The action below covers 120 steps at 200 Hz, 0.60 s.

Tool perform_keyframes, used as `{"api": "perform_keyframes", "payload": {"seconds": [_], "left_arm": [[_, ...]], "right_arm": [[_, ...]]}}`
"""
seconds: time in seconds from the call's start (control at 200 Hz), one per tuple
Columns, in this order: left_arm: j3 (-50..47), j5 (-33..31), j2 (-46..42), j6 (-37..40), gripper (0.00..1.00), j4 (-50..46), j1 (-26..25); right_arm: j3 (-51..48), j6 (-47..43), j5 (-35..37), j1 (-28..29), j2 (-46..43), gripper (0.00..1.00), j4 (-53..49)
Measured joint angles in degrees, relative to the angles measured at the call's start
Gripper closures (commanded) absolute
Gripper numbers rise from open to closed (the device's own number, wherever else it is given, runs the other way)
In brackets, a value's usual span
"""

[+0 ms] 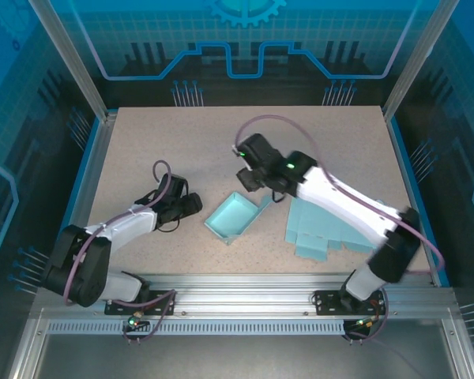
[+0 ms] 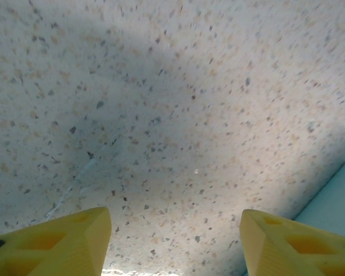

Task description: Fold the paper box

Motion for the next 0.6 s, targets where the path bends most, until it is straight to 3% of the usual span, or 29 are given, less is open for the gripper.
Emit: {"api": "perform_keyframes", "payload": {"seconds": [0.255,0.385,0.6], "left_arm": [[-0.57,0.48,3.56,0.33,0.48,-0.42,-3.34],[-0.57,-0.9,4.24,0.28,0.48,-0.24,-5.05],[-0.57,-5.03,5.05,-1.14,0.49,0.52,-8.52]], "right_arm": [[-20.63,13.33,6.91,-0.15,-23.58,0.38,0.24],[-30.56,19.21,6.08,-1.01,-26.73,0.38,-0.46],[-45.83,26.58,-0.44,-1.6,-26.23,0.43,7.15]]}}
